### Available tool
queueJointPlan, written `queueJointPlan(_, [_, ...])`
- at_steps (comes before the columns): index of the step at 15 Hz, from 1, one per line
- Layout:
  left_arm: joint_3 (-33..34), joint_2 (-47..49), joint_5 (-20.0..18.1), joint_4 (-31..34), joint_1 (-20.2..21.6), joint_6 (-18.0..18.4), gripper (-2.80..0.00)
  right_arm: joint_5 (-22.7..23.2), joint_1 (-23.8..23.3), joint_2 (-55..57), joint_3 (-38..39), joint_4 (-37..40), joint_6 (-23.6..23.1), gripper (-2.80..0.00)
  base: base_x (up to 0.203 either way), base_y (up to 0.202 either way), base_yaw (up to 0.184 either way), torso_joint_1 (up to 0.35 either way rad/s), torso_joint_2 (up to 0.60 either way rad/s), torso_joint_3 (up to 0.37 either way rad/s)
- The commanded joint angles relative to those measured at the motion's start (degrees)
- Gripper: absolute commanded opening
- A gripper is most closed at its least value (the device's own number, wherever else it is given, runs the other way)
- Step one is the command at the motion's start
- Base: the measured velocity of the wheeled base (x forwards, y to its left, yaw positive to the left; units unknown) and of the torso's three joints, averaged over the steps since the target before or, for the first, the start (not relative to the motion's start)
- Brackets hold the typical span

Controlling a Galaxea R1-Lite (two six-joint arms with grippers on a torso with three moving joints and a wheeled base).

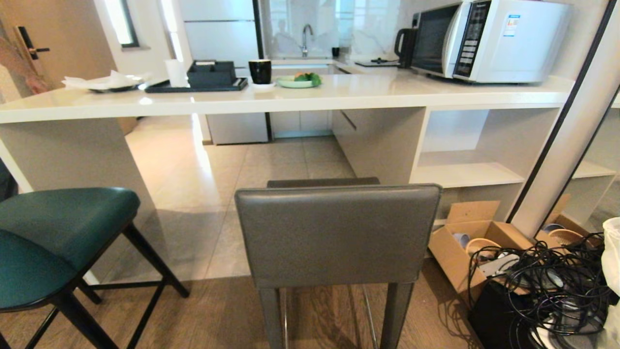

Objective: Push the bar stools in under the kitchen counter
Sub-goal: Push the gray chair back under the dining table

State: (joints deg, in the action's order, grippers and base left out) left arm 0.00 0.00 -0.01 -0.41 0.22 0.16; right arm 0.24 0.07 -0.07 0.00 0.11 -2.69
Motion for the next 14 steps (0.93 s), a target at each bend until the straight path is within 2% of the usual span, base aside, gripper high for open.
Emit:
queueJointPlan(1, [0.00,0.08,0.01,-0.02,0.04,0.02,-2.80,0.03,0.01,0.07,0.00,-0.02,-0.04,-2.80,0.000,-0.197,0.002,0.005,0.00,0.002])
queueJointPlan(5, [0.00,0.00,0.01,-0.02,-0.04,-0.16,-2.80,0.03,0.01,0.07,0.00,-0.02,-0.04,-2.80,0.000,-0.163,0.001,0.001,0.00,0.001])
queueJointPlan(11, [0.00,0.00,0.01,-0.02,-0.04,-0.16,-2.80,0.03,0.01,0.07,0.00,-0.02,-0.04,-2.80,0.000,-0.009,0.000,0.000,0.00,0.000])
queueJointPlan(14, [0.00,0.01,0.01,-0.09,-0.04,-0.16,-2.80,0.03,0.01,0.07,0.00,-0.02,-0.04,-2.80,0.143,0.000,0.002,0.001,0.00,0.005])
